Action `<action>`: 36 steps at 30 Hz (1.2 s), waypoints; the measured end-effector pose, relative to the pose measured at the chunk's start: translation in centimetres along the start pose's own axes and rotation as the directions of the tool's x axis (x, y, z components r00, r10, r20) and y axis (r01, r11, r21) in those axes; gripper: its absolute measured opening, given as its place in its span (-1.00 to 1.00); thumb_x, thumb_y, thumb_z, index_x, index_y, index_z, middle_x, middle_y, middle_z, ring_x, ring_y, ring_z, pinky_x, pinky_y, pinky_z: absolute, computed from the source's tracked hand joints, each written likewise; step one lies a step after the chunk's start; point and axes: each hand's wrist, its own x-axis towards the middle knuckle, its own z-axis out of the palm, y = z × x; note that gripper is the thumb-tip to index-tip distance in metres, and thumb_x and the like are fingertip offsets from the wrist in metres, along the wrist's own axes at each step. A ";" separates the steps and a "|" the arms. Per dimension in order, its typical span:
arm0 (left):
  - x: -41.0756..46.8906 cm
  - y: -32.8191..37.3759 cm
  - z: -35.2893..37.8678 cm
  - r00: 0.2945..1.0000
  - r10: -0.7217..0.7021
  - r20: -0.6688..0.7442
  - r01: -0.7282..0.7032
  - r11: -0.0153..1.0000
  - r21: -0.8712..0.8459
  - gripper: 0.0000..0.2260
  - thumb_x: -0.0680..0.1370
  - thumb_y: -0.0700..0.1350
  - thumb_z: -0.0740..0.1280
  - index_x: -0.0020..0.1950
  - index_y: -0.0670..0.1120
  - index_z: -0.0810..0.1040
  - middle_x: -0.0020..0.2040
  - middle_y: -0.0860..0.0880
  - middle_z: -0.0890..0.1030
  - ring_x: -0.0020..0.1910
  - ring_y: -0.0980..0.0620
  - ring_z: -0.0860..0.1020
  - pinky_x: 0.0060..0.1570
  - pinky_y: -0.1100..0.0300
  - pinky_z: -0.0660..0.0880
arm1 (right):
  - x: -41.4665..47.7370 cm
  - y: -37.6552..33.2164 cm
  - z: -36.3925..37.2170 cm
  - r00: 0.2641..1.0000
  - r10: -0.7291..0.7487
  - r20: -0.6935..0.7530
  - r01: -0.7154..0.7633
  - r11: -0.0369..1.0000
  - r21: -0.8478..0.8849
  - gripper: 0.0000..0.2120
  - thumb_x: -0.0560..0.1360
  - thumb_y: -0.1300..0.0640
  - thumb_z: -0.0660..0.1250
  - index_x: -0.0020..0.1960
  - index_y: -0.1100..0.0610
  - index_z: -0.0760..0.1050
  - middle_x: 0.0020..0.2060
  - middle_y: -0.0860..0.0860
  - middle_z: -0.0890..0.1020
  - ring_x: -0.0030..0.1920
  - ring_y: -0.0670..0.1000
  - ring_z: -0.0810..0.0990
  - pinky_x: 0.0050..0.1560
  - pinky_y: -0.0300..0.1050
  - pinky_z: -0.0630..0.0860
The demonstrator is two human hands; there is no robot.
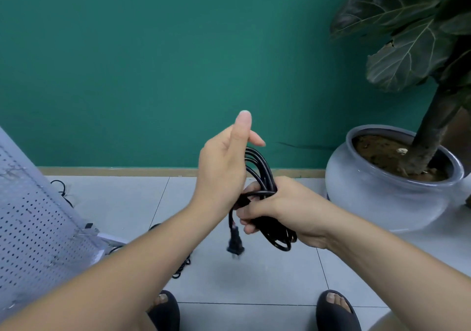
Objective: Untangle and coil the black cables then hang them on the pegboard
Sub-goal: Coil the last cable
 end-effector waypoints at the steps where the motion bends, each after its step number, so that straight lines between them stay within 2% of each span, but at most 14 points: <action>1: -0.4 0.4 0.5 0.999 -0.033 0.015 0.033 0.999 0.004 -0.40 0.69 0.36 0.13 -0.21 -0.07 0.63 -0.49 0.00 0.36 -0.49 -0.02 0.33 -0.36 0.14 0.27 | 0.1 0.0 0.2 0.999 0.015 -0.029 -0.014 1.000 0.018 -0.80 0.49 0.43 0.46 -0.20 0.17 0.60 -0.28 0.13 0.62 -0.29 0.12 0.59 -0.13 -0.01 0.61; 4: -0.7 1.5 1.1 0.982 -0.159 0.105 0.168 0.982 -0.087 -0.42 0.70 0.28 0.17 -0.29 -0.12 0.54 -0.50 -0.01 0.41 -0.56 0.03 0.30 -0.42 0.19 0.27 | 0.4 0.0 0.3 0.998 -0.017 -0.058 0.018 1.000 0.014 -0.71 0.39 0.39 0.44 -0.33 0.07 0.46 -0.40 0.09 0.43 -0.40 0.06 0.36 -0.32 -0.07 0.38; 7: 0.1 2.3 0.6 0.957 -0.252 0.145 0.282 0.926 -0.251 -0.50 0.68 0.23 0.22 -0.20 -0.15 0.51 -0.52 0.01 0.31 -0.60 0.04 0.18 -0.50 0.27 0.20 | 0.4 -0.5 0.6 0.999 -0.032 -0.030 0.033 0.999 0.030 -0.70 0.49 0.45 0.38 -0.20 0.11 0.39 -0.39 0.04 0.32 -0.40 0.04 0.21 -0.38 -0.11 0.22; 9: 0.3 1.9 0.2 0.971 -0.212 0.112 0.235 0.934 -0.270 -0.54 0.69 0.17 0.27 -0.14 -0.21 0.50 -0.50 0.00 0.32 -0.57 0.01 0.22 -0.43 0.23 0.28 | 0.5 -0.7 0.9 0.998 -0.042 -0.048 0.045 0.997 0.062 -0.76 0.52 0.46 0.35 -0.14 0.17 0.40 -0.38 0.04 0.27 -0.39 0.04 0.14 -0.39 -0.12 0.15; 12: 0.8 0.4 -0.5 0.989 -0.062 0.134 0.074 0.994 -0.086 -0.64 0.65 0.16 0.39 0.07 -0.16 0.56 -0.31 -0.02 0.54 -0.35 -0.11 0.56 -0.20 0.00 0.53 | 0.4 -0.9 0.6 0.989 -0.037 -0.143 0.055 0.990 0.127 -0.64 0.55 0.42 0.35 -0.24 0.11 0.29 -0.38 0.02 0.19 -0.38 0.03 0.06 -0.37 -0.08 0.05; 14: 1.0 -0.6 -1.1 0.965 -0.079 0.249 0.073 0.997 0.034 -0.59 0.56 0.30 0.44 0.14 0.00 0.55 -0.21 0.10 0.61 -0.15 -0.06 0.67 -0.02 -0.03 0.59 | 0.2 -1.2 -0.2 0.978 -0.045 -0.204 0.075 0.987 0.142 -0.63 0.55 0.39 0.35 -0.24 0.04 0.30 -0.37 0.02 0.18 -0.39 0.03 0.06 -0.37 -0.08 0.06; 17: 0.8 -1.6 -1.8 0.911 -0.136 0.390 0.069 0.981 0.180 -0.50 0.51 0.38 0.45 0.11 -0.01 0.49 -0.18 0.04 0.70 -0.19 0.06 0.64 -0.08 0.03 0.58 | 0.1 -1.7 -1.7 0.964 -0.067 -0.257 0.110 0.982 0.156 -0.72 0.55 0.39 0.37 -0.18 0.08 0.41 -0.38 0.01 0.26 -0.39 0.00 0.12 -0.39 -0.11 0.11; 19: 0.4 -1.7 -1.9 0.861 -0.138 0.489 0.078 0.987 0.141 -0.54 0.57 0.26 0.43 0.10 -0.12 0.47 -0.24 -0.08 0.71 -0.26 0.01 0.62 -0.13 0.08 0.52 | 0.1 -1.8 -2.4 0.964 -0.082 -0.254 0.125 0.980 0.157 -0.70 0.54 0.40 0.39 -0.18 0.07 0.41 -0.36 0.03 0.27 -0.37 0.01 0.12 -0.40 -0.11 0.11; 21: 0.2 -1.6 -2.2 0.836 -0.118 0.536 0.124 0.992 0.025 -0.65 0.57 0.15 0.40 0.03 -0.15 0.52 -0.35 -0.05 0.61 -0.34 0.01 0.50 -0.20 0.17 0.42 | 0.0 -1.8 -2.7 0.971 -0.089 -0.221 0.122 0.982 0.141 -0.67 0.52 0.43 0.38 -0.19 0.05 0.40 -0.33 0.04 0.27 -0.36 0.01 0.12 -0.39 -0.11 0.13; 23: 0.6 -1.3 -2.9 0.827 -0.103 0.553 0.117 0.993 0.009 -0.72 0.60 0.14 0.37 -0.03 -0.09 0.61 -0.38 -0.01 0.47 -0.33 0.04 0.35 -0.22 0.20 0.32 | -0.1 -2.0 -2.7 0.981 -0.102 -0.167 0.127 0.981 0.148 -0.67 0.51 0.47 0.36 -0.17 0.06 0.44 -0.30 0.07 0.33 -0.35 0.01 0.14 -0.38 -0.11 0.15; 26: 1.4 -1.3 -4.4 0.744 -0.118 0.657 0.115 0.992 0.048 -0.74 0.66 0.14 0.37 -0.05 -0.03 0.66 -0.37 -0.01 0.41 -0.28 0.03 0.31 -0.15 0.16 0.29 | -0.4 -2.4 -3.0 0.983 -0.143 -0.118 0.166 0.962 0.215 -0.66 0.48 0.55 0.36 0.06 0.15 0.50 -0.23 0.16 0.45 -0.36 0.01 0.19 -0.40 -0.12 0.14; 29: 1.9 -1.0 -5.4 0.672 -0.135 0.729 0.082 0.991 0.108 -0.76 0.66 0.10 0.40 -0.05 -0.04 0.67 -0.37 -0.02 0.42 -0.28 0.03 0.34 -0.13 0.21 0.38 | -0.6 -2.4 -3.6 0.982 -0.125 -0.140 0.164 0.937 0.310 -0.50 0.45 0.60 0.37 0.27 0.20 0.46 -0.34 0.07 0.37 -0.45 -0.04 0.24 -0.44 -0.14 0.15; 33: 2.8 -1.0 -6.5 0.632 -0.130 0.764 0.031 0.989 0.142 -0.81 0.63 0.04 0.42 -0.13 -0.01 0.65 -0.29 -0.14 0.40 -0.31 0.03 0.36 -0.09 0.16 0.54 | -0.7 -2.5 -3.3 0.990 -0.128 -0.051 0.138 0.916 0.376 -0.54 0.36 0.49 0.43 0.18 0.18 0.47 -0.40 0.00 0.31 -0.51 -0.07 0.18 -0.49 -0.19 0.19; 36: 3.8 -1.2 -7.5 0.649 -0.194 0.736 0.047 0.975 0.216 -0.77 0.63 0.04 0.48 -0.09 -0.11 0.62 -0.31 -0.17 0.39 -0.32 -0.05 0.43 -0.24 0.06 0.59 | -1.1 -2.8 -3.8 0.985 -0.170 -0.040 0.171 0.891 0.420 -0.65 0.39 0.46 0.41 0.05 0.15 0.42 -0.43 -0.03 0.27 -0.54 -0.10 0.18 -0.52 -0.24 0.21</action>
